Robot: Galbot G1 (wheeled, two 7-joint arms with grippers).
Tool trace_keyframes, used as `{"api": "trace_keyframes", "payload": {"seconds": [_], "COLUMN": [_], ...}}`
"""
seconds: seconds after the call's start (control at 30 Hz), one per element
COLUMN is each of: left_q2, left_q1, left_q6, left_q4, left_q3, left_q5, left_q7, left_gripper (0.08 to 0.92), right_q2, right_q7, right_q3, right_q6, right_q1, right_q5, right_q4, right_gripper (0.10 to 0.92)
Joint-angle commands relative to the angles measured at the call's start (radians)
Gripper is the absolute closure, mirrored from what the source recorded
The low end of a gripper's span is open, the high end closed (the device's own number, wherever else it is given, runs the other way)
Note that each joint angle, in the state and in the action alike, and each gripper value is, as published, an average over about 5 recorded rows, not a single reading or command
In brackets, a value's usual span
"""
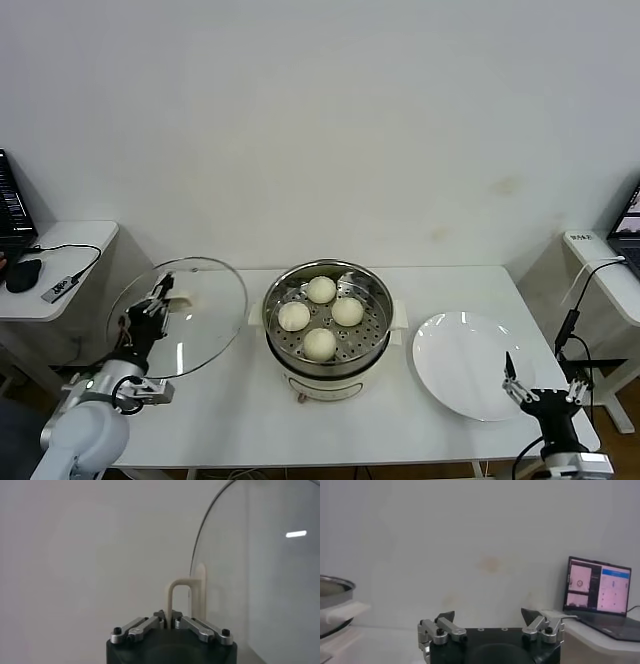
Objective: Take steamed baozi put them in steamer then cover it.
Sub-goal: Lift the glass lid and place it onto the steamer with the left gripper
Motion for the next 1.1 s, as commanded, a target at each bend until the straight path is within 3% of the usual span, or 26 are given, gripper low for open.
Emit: {"api": "trace_keyframes", "payload": {"seconds": [0.03,0.3,0.6,0.8,1.1], "left_q2": [0.078,-0.09,-0.304,-0.418,-0.501], "left_q1": [-0.118,-0.296,-0.399,-0.445,-0.45], "left_q6": [0.171,0.26,0.273,0.325,0.341], "left_q4": [-0.159,-0.074,0.011,0.066,0.142], "left_q3": [0.266,0.429,0.517,0.589,0.654], "left_q5": [-0.068,0.273,0.547,0.565,0.601], "left_q7": [0.077,0.212,0.361,0.41,0.411], "left_gripper": [0.86,0.86,0.86,0.86,0.86], "right_q2": [0.002,0.05,0.07,0.076,0.082], "right_q7": [-0.008,-0.015,-0.019,-0.017,-0.014], "right_q3": [-0.014,-0.053,-0.067,-0.06,-0.057], "right_q6": [0.004,0.018,0.032,0.038,0.045], "right_q1": [0.002,0.01,0.007,0.001,-0.007], "right_q5": [-0.066,-0.211,-0.274,-0.284,-0.287], "right_q4": [-0.031,-0.059,-0.064,-0.071,-0.068], "right_gripper": [0.203,0.203,0.203,0.203,0.203]}}
